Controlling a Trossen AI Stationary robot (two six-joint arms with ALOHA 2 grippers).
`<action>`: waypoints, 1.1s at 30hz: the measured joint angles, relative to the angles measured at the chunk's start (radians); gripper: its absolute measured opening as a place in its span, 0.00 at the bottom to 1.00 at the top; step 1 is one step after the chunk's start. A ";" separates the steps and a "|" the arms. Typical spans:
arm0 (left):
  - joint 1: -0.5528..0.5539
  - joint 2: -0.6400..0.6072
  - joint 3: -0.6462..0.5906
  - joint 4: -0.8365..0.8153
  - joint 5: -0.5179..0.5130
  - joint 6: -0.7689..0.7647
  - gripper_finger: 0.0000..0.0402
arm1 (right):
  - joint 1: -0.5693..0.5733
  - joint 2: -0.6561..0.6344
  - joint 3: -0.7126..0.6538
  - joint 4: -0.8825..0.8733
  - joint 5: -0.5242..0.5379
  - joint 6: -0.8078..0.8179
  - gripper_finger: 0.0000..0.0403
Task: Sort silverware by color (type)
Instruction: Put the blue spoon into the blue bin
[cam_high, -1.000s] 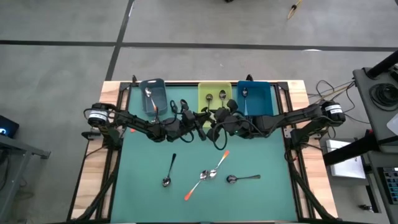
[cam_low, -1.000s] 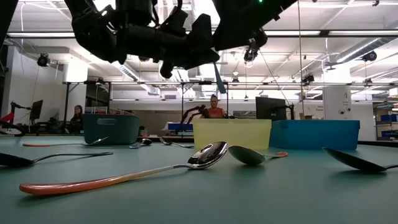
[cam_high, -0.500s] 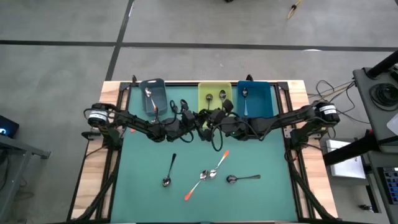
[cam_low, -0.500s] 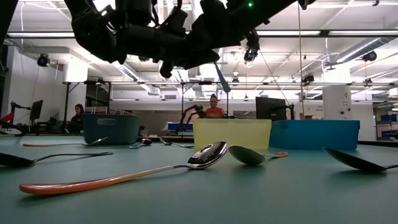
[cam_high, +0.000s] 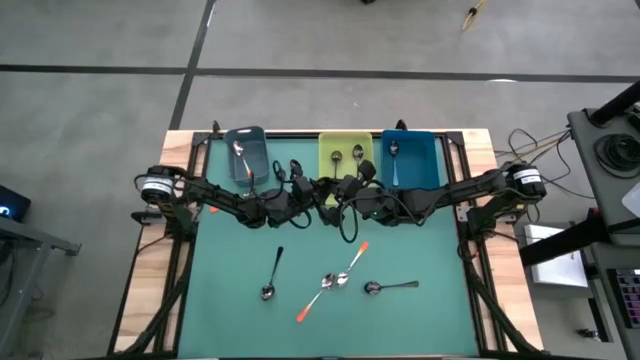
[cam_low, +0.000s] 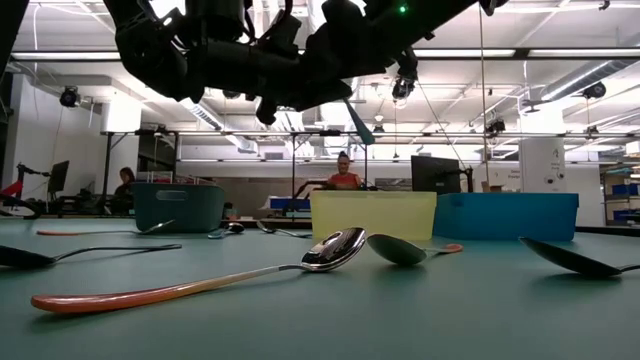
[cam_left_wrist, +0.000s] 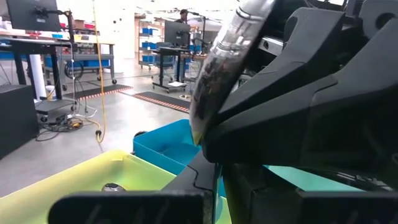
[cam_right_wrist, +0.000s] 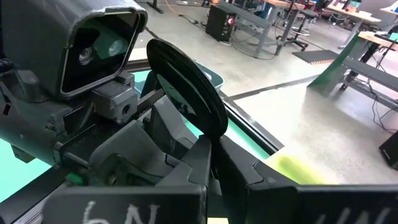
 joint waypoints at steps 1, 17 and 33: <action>0.000 0.000 -0.001 0.000 0.000 0.000 0.00 | 0.000 0.000 0.000 0.000 -0.001 0.002 0.02; -0.003 0.000 -0.018 -0.018 0.012 -0.016 0.11 | -0.017 -0.068 0.000 -0.088 0.007 0.064 0.02; -0.008 -0.153 -0.072 -0.089 0.013 0.094 0.32 | -0.346 -0.280 0.008 -0.671 -0.170 0.398 0.02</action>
